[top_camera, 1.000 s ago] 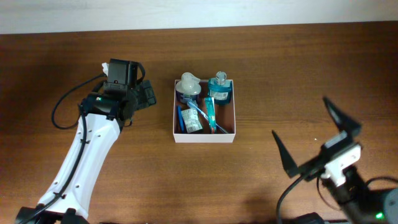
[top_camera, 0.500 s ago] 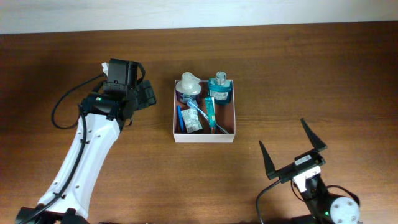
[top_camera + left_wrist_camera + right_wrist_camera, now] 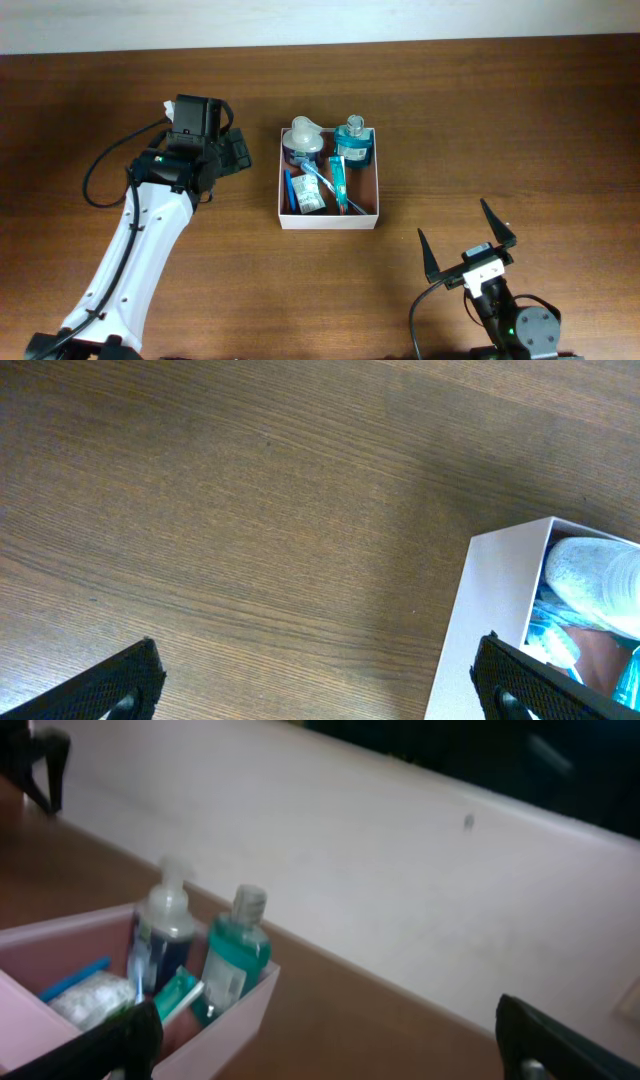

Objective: Pack container

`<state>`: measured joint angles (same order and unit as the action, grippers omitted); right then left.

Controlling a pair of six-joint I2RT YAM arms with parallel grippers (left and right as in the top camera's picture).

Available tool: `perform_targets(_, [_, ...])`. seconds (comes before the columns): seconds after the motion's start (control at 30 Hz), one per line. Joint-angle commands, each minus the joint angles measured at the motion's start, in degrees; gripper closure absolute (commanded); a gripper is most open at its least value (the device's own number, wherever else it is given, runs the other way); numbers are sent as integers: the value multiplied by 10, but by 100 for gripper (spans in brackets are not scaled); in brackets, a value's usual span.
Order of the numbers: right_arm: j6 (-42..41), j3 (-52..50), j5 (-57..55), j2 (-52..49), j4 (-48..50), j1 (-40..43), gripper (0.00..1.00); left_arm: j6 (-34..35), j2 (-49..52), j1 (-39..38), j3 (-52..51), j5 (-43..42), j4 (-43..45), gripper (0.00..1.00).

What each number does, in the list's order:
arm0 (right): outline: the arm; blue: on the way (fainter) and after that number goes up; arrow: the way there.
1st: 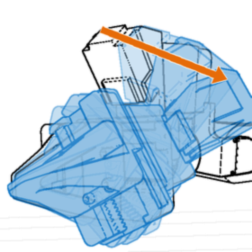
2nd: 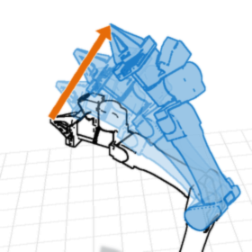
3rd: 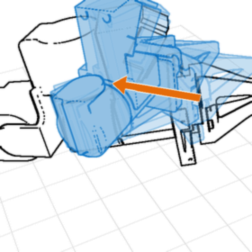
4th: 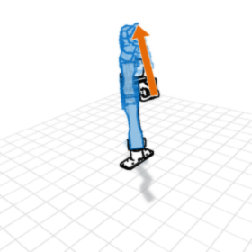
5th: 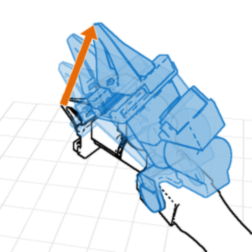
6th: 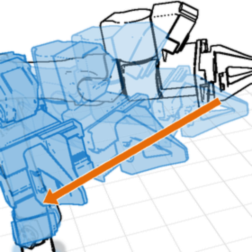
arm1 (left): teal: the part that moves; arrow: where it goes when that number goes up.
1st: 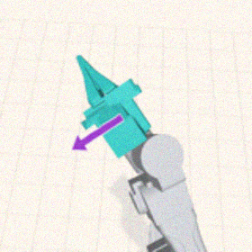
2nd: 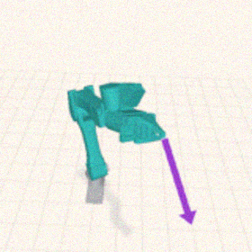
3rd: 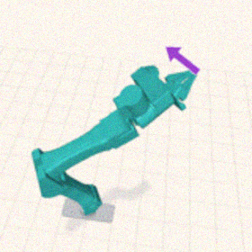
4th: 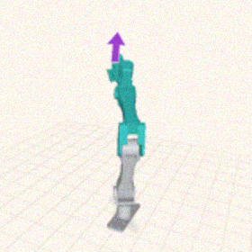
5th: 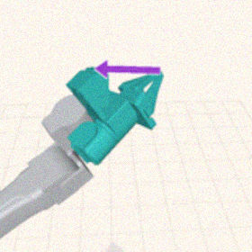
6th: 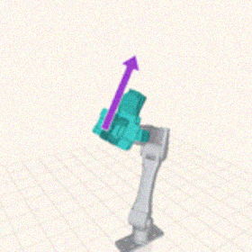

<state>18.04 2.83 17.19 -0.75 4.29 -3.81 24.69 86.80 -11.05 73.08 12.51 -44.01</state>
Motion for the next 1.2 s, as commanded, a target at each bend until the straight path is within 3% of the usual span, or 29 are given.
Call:
perform_targets(0.0, [-1,-7,-30,6,-24,5,2,1,3,3,0,6,0,1])
perform_targets(0.3, [0,-25,-46,6,-76,5,1,1,3,3,0,6,0,1])
perform_targets(1.17, [-1,-25,-43,5,-75,5,1,1,3,3,0,7,0,1])
